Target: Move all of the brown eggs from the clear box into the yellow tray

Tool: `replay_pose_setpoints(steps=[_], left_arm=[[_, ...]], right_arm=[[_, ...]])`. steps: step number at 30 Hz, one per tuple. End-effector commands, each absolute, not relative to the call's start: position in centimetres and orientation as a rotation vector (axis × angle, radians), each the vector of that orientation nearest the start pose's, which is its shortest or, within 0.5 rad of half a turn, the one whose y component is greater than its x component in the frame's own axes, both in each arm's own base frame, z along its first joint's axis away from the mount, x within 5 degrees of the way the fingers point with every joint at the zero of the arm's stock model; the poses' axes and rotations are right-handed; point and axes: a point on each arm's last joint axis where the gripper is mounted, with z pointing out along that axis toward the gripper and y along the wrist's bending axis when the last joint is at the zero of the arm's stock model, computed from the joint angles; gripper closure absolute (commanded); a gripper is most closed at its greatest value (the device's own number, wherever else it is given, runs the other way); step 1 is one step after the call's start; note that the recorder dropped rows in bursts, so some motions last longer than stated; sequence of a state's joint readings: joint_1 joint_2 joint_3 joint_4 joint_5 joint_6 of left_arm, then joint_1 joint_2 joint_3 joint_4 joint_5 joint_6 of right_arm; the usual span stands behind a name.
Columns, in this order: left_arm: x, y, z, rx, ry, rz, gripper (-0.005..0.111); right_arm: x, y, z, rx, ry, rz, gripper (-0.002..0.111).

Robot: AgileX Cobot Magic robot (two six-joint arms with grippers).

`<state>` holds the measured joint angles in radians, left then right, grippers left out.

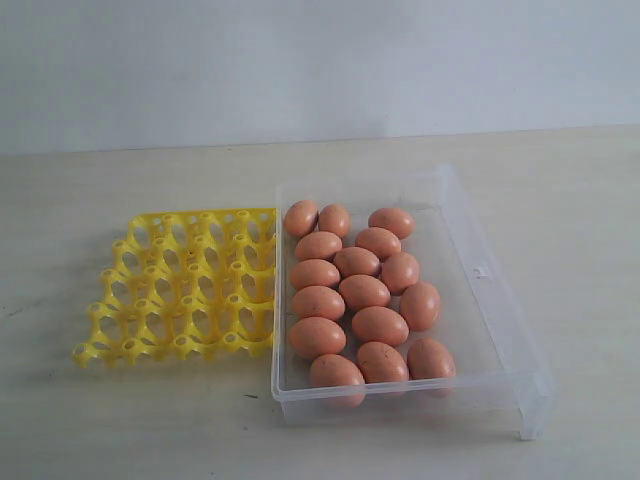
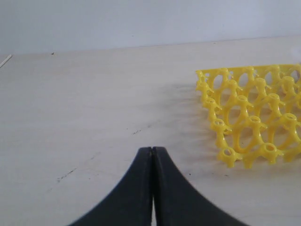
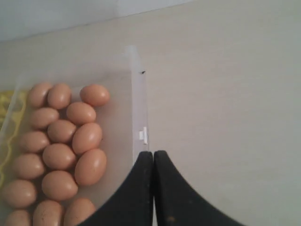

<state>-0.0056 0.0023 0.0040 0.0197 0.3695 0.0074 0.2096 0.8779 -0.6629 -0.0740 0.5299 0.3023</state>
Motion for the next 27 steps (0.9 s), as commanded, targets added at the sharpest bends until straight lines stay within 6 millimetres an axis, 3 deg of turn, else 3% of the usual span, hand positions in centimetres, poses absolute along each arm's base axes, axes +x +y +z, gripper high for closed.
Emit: replay_pose_setpoints(steps=[1,4,9,15,20,27], left_arm=[[5.3,0.0,18.1,0.026,1.844,0.014,0.107],[5.3,0.0,18.1,0.026,1.844,0.014,0.107],[5.3,0.0,18.1,0.026,1.844,0.014,0.107],[5.3,0.0,18.1,0.026,1.844,0.014,0.107],[5.3,0.0,18.1,0.026,1.844,0.014,0.107],[5.3,0.0,18.1,0.026,1.844,0.014,0.107]], right_arm=[[19.7,5.8,30.0,-0.227,2.278,0.139,0.108],[21.9,7.9,29.7,-0.295,2.320,0.164,0.108],[25.4,11.0,28.4,-0.108,2.558,0.243,0.105],[29.1,13.1,25.4,-0.002,2.819,0.212,0.074],[30.6,14.6,22.2,0.102,2.952,0.295,0.050],[31.9,15.4,18.9,0.218,2.992,0.303,0.048]])
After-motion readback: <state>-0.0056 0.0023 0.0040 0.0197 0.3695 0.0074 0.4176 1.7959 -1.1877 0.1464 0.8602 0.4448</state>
